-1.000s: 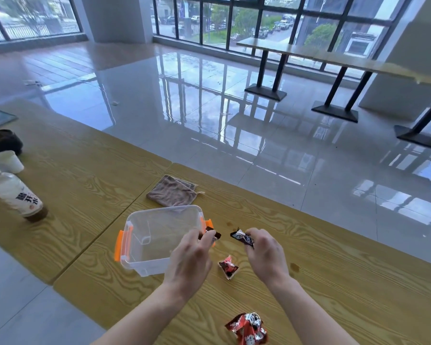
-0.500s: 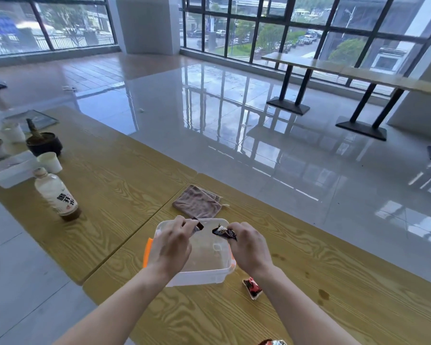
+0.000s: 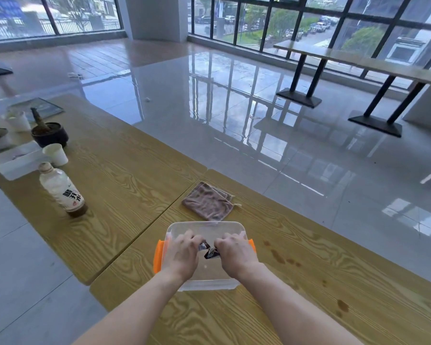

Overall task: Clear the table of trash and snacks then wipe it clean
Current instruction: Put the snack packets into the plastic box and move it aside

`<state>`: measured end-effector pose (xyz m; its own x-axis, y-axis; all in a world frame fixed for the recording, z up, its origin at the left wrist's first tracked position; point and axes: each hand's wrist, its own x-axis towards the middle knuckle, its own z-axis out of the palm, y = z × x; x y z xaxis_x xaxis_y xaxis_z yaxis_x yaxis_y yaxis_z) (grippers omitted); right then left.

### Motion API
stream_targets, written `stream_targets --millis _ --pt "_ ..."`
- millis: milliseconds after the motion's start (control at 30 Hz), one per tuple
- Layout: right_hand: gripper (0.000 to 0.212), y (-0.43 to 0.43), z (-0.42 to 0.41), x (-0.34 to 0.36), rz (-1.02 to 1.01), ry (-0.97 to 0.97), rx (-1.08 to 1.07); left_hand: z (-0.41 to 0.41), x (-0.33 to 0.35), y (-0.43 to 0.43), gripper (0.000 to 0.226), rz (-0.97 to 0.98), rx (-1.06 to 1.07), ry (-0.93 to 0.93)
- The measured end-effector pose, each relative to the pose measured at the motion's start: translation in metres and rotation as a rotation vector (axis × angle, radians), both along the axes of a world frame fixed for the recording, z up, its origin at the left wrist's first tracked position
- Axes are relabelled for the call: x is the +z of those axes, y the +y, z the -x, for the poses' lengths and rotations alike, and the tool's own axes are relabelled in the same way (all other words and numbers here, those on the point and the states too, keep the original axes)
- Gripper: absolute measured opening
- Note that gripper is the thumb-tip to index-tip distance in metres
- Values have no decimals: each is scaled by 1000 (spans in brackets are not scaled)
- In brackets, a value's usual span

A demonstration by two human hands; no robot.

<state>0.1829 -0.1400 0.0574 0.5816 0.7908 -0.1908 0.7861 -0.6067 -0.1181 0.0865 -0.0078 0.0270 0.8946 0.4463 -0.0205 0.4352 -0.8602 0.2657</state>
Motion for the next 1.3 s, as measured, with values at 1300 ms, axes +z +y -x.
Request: stream_targets --millis 1300 --pt "34 -121 -4 32 -437 88 -343 -7 50 -98 33 205 -225 -318"
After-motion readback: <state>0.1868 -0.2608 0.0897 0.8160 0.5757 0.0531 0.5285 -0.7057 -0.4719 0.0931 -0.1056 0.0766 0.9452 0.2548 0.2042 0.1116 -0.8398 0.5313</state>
